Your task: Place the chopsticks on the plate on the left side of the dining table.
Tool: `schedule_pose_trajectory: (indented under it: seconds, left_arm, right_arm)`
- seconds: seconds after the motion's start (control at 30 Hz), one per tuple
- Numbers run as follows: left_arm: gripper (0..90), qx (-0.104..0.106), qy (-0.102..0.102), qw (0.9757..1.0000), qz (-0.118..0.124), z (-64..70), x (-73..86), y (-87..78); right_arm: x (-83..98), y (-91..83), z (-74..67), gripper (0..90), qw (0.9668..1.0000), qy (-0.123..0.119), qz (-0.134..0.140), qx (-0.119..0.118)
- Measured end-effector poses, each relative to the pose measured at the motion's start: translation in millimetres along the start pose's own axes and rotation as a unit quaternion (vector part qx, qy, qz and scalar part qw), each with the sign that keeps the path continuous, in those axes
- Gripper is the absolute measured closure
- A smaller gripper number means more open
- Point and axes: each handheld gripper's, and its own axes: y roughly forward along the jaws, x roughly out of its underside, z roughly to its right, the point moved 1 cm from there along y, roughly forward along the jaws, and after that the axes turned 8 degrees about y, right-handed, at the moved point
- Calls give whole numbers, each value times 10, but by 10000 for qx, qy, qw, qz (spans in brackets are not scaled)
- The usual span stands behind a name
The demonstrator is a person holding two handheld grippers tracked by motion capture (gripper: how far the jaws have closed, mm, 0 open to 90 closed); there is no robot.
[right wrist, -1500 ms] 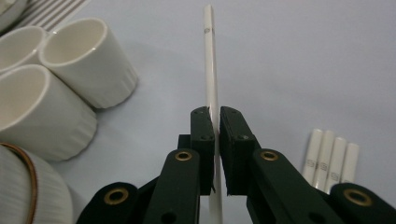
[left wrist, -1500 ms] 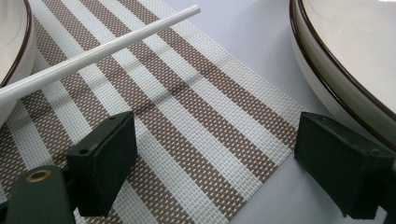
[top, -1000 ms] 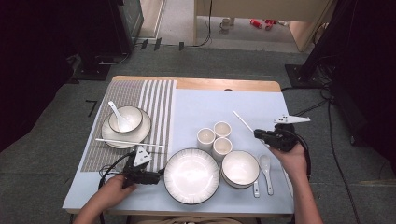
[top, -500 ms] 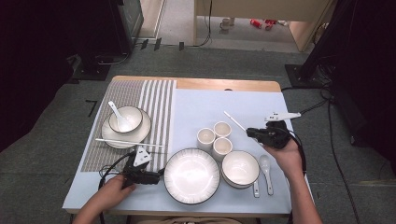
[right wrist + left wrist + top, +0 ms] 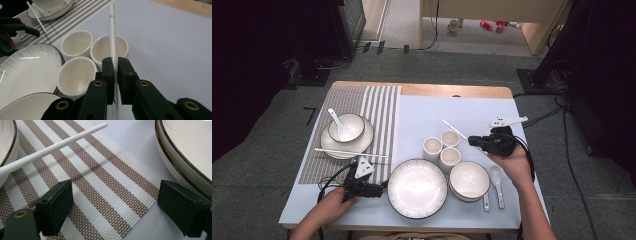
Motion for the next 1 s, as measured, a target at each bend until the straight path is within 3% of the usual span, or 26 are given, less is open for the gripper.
schedule_pose_trajectory:
  seconds: [0.5,0.87,1.0]
  left_arm:
    - [132,-8,27,10000,-8,-3,-1,-1]
    - [132,-3,17,10000,-7,-2,0,-1]
    - [132,-6,20,10000,-7,-1,0,-1]
  right_arm:
    - [-170,28,-133,850,9992,-156,-14,-359]
    - [-272,72,-206,850,9986,-294,-131,-412]
    - [-310,71,-221,850,9978,-321,-96,-569]
